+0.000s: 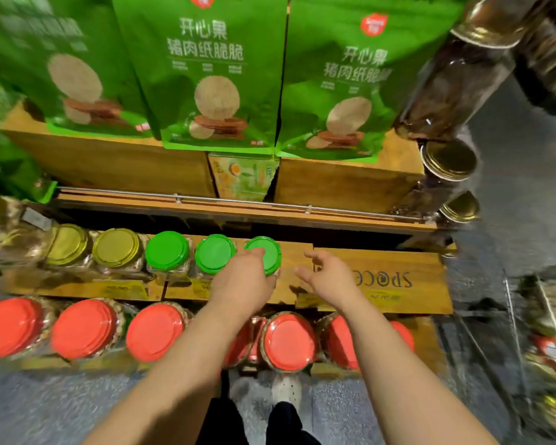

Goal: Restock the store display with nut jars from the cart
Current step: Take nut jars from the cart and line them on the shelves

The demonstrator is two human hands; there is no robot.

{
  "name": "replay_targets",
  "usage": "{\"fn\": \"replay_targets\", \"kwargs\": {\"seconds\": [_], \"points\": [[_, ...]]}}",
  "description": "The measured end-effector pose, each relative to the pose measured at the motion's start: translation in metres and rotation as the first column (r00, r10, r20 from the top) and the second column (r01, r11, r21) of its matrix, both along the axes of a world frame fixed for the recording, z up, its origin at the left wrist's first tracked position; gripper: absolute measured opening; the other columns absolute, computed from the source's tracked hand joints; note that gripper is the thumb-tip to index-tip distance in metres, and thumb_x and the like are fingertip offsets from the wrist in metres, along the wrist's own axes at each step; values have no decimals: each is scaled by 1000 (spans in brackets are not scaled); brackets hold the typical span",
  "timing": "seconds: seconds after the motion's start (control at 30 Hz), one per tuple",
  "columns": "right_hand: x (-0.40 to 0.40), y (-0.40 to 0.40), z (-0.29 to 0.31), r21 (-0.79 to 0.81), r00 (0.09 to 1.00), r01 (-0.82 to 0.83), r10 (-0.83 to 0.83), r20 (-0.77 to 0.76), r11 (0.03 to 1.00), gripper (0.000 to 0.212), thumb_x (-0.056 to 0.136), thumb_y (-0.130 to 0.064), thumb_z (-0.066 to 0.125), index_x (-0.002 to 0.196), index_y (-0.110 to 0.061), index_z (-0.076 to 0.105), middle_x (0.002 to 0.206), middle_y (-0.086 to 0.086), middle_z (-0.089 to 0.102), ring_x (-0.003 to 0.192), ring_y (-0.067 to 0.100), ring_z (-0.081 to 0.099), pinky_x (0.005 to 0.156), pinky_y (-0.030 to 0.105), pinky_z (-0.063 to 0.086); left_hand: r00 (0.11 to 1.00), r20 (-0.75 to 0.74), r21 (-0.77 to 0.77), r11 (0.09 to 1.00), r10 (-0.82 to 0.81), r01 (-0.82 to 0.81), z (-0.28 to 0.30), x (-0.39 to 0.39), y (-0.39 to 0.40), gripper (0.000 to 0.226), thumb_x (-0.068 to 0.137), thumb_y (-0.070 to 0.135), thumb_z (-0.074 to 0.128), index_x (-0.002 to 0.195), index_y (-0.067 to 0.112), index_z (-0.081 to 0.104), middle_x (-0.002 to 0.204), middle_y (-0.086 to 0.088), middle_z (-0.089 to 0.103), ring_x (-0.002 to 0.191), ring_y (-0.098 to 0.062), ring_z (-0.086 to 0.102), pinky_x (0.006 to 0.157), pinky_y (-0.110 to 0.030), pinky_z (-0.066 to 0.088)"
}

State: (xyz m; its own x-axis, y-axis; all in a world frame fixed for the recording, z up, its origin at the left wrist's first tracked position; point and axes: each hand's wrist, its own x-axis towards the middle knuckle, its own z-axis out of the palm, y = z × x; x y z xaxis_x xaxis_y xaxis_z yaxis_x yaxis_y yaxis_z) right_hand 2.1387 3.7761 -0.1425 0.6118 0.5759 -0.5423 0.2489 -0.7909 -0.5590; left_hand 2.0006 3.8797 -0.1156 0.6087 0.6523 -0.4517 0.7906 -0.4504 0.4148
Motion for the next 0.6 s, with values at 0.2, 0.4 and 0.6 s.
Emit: {"fn": "replay_targets", "kwargs": {"seconds": [0.2, 0.4, 0.6], "points": [[-2, -65, 86, -21, 983, -38, 41, 180, 999, 58, 88, -46, 75, 140, -27, 57, 138, 3, 63, 126, 23, 58, 100, 30, 46, 962, -15, 195, 943, -272, 269, 81, 22, -38, 52, 90, 44, 65, 140, 31, 54, 135, -4, 60, 125, -27, 58, 97, -41, 52], [-34, -155, 136, -88, 945, 129, -96, 312, 988, 63, 92, -45, 70, 148, -25, 50, 146, 5, 57, 134, 25, 52, 104, 31, 42, 817, 41, 188, 808, -575, 558, 124, 43, -83, 60, 87, 53, 70, 142, 35, 53, 140, 1, 60, 129, -22, 55, 98, -34, 48], [-83, -238, 164, -106, 877, 356, -293, 379, 928, 66, 88, -46, 74, 147, -30, 49, 141, 6, 60, 131, 26, 54, 103, 37, 47, 584, 13, 248, 569, -811, 784, 151, 50, -150, 69, 82, 62, 72, 143, 38, 51, 141, -1, 56, 126, -24, 57, 98, -41, 52]]}}
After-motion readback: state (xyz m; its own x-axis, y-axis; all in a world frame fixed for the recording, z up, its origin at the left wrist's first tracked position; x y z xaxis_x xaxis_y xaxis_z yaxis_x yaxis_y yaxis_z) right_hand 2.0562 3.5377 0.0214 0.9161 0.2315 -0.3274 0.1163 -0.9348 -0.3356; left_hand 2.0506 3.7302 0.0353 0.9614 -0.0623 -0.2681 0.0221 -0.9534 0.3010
